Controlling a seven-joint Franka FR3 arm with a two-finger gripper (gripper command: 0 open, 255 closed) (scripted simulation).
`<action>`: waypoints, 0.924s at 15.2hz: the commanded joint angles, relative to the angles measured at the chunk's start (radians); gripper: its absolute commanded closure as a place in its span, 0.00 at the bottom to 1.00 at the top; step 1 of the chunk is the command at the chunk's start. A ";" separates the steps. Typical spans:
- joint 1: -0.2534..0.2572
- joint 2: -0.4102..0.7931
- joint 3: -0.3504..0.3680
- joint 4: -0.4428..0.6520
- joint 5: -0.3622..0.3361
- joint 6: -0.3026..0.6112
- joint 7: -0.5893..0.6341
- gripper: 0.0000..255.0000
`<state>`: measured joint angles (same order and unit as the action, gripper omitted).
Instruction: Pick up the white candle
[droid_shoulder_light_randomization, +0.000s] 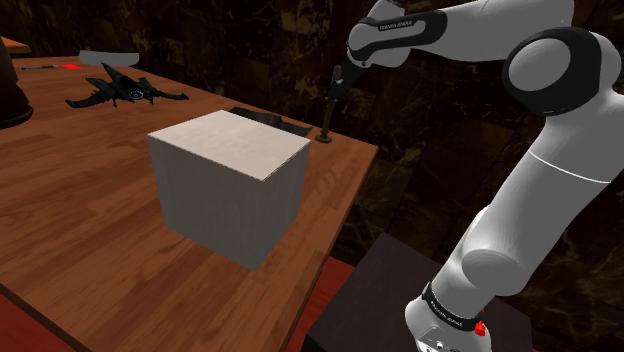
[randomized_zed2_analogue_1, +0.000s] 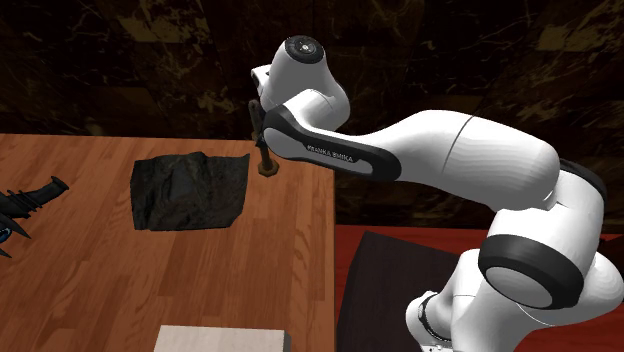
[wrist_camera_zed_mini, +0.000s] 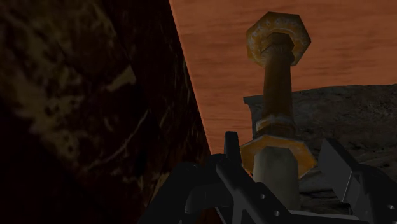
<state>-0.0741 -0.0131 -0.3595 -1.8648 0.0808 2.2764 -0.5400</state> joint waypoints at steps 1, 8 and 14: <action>0.000 0.000 0.000 -0.001 0.000 0.001 0.000 1.00; 0.001 -0.001 0.001 0.010 -0.002 -0.011 0.003 1.00; 0.001 -0.003 0.001 0.088 -0.007 -0.091 0.011 1.00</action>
<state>-0.0733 -0.0165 -0.3586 -1.7898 0.0740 2.1984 -0.5302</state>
